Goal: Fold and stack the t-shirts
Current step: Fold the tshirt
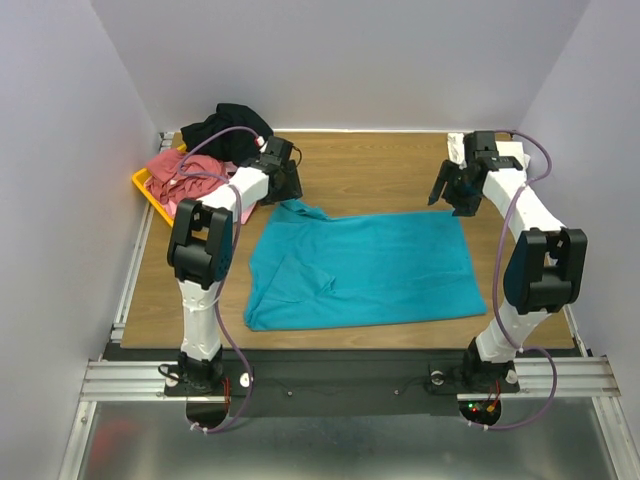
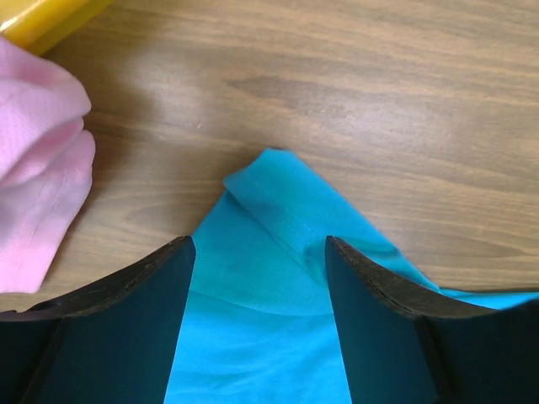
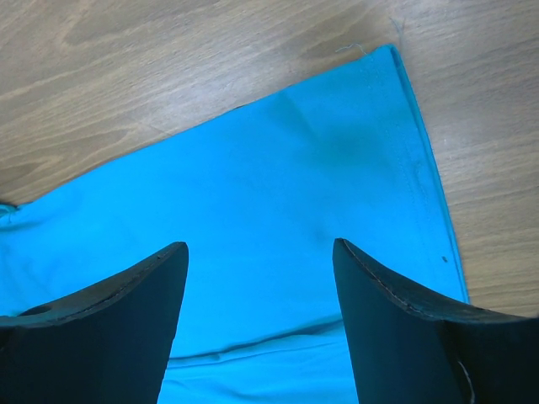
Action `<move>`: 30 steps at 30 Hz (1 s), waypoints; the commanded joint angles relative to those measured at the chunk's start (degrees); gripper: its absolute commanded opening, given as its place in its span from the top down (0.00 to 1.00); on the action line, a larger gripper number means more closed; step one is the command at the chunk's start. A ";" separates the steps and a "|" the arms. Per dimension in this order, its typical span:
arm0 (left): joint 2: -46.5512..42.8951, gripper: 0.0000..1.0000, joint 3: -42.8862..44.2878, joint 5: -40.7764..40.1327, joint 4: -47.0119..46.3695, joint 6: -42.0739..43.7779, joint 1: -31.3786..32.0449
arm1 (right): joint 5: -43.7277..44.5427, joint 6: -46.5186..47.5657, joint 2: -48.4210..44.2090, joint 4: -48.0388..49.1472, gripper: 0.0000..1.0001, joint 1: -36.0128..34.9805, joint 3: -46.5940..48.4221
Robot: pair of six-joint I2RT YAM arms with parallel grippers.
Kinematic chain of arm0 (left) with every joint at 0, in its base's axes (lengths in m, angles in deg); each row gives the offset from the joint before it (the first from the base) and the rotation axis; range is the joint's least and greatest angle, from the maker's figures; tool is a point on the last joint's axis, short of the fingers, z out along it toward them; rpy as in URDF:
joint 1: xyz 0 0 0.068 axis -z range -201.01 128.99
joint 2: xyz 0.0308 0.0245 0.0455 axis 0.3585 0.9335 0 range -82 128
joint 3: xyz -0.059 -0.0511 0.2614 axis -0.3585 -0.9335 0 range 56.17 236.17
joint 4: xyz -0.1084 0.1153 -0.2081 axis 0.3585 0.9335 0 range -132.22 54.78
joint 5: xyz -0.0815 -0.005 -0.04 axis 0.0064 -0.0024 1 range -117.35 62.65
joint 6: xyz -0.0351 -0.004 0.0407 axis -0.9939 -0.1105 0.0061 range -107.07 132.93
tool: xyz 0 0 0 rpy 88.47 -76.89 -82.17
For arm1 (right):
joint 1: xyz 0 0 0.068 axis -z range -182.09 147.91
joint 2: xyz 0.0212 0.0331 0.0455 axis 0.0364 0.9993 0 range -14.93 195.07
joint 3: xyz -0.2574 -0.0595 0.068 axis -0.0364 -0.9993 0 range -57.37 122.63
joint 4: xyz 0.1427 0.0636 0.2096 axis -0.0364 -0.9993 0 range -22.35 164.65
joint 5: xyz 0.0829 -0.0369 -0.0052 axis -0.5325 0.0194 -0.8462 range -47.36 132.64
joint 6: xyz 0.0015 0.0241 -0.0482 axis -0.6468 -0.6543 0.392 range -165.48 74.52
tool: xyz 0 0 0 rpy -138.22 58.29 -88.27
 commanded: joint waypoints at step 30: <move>6.15 0.66 6.76 -1.19 -1.48 4.36 -1.18 | -1.68 -1.23 0.34 0.13 0.25 2.14 -1.00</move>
